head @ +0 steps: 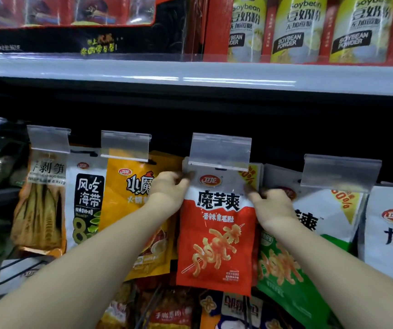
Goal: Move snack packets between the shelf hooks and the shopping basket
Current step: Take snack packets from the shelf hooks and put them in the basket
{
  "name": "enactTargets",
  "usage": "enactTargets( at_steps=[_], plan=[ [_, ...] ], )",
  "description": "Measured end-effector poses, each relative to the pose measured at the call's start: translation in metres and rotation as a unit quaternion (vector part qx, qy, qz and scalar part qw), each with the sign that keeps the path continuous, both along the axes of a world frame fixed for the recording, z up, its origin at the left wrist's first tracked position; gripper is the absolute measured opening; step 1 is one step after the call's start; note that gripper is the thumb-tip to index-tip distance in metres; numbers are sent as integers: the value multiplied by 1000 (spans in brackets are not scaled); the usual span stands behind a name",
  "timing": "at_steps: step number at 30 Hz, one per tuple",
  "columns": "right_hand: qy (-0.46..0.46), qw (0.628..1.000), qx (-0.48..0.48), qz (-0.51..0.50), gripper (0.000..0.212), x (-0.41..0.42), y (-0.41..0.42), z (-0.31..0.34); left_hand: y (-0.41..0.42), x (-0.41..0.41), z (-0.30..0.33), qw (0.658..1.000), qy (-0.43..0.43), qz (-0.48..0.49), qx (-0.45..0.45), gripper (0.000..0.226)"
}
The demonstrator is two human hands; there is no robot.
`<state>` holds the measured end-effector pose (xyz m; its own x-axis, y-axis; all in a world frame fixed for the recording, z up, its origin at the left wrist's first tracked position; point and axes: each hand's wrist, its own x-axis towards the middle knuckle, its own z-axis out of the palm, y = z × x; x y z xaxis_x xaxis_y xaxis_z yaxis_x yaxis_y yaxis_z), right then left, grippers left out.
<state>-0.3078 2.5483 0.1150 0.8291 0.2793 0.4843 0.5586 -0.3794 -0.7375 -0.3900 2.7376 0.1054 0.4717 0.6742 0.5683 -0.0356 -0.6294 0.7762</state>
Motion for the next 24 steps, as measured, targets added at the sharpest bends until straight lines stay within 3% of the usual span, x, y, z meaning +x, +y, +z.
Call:
enactTargets(
  at_steps=[8, 12, 14, 17, 21, 24],
  plan=[
    [-42, 998, 8, -55, 34, -10, -4, -10, -10, -24, -19, 999, 23, -39, 22, 15],
    [-134, 989, 26, -49, 49, -35, -9, -23, -1, -72, -43, 991, 55, -44, 116, 11],
    [-238, 968, -29, -75, 55, -41, -9, -30, 16, -103, -61, 983, 79, -25, 162, 13],
    [-341, 929, -101, -101, 43, -52, 1, -42, 55, -149, -79, 971, 135, 25, 196, 15],
    [-421, 888, -180, -38, 44, -91, 40, -62, 116, -201, -85, 963, 168, 89, 192, 15],
    [-463, 848, -258, 28, 32, -125, 82, -70, 160, -229, -85, 963, 185, 115, 158, 12]
  ],
)
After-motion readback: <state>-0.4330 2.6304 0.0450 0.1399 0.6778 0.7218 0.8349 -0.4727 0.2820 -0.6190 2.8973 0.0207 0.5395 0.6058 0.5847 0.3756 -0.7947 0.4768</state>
